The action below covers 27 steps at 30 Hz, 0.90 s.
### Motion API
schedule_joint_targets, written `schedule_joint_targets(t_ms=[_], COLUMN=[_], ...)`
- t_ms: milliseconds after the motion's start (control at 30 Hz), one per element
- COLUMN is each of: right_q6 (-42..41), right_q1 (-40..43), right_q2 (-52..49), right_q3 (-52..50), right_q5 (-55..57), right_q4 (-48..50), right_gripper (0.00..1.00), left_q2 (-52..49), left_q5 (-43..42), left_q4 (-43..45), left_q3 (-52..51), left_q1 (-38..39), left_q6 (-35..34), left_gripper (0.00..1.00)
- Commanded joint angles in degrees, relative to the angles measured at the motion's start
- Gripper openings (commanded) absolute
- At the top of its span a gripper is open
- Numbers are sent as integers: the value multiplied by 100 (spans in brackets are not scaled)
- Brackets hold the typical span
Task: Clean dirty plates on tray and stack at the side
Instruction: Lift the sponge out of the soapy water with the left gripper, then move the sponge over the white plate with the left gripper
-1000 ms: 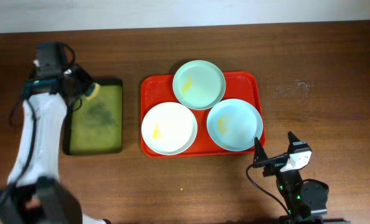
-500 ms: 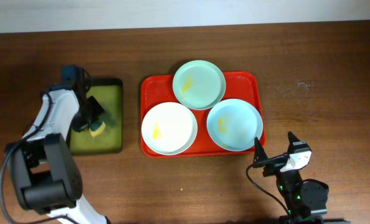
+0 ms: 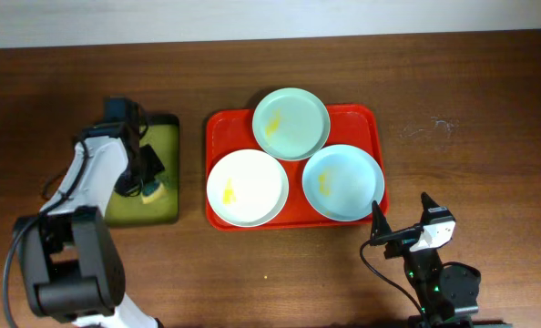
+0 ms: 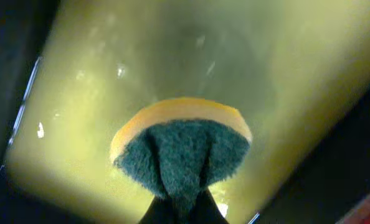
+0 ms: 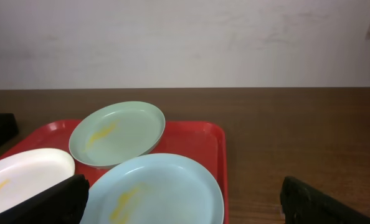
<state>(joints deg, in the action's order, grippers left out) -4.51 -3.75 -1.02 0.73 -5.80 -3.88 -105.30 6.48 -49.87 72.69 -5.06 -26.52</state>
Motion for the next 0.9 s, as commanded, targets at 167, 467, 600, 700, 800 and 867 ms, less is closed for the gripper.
schedule_joint_targets(t_ms=[167, 467, 600, 700, 800, 867], right_q6=[-22, -22, -22, -22, -22, -22], right_q1=[-37, -37, -37, -37, -37, -37], right_q2=[28, 28, 28, 28, 28, 28], right_q3=[-42, -42, -42, -42, -42, -42], right_q5=[31, 31, 31, 31, 31, 31], right_q4=[-20, -20, -20, -20, -20, -22], right_gripper=[99, 99, 99, 99, 99, 99], left_q2=[1996, 1346, 358, -170, -348, -343], left_q5=[-1143, -1165, -1163, -1172, -1185, -1163], left_q4=[-1244, -269, 800, 1147, 1169, 1176], left_q3=[2076, 168, -260, -260, -258, -238], left_q1=[358, 2479, 2889, 2992, 3042, 3040], left_q6=[90, -151, -649, -647, -645, -643], left_gripper=[0, 0, 0, 0, 5, 18])
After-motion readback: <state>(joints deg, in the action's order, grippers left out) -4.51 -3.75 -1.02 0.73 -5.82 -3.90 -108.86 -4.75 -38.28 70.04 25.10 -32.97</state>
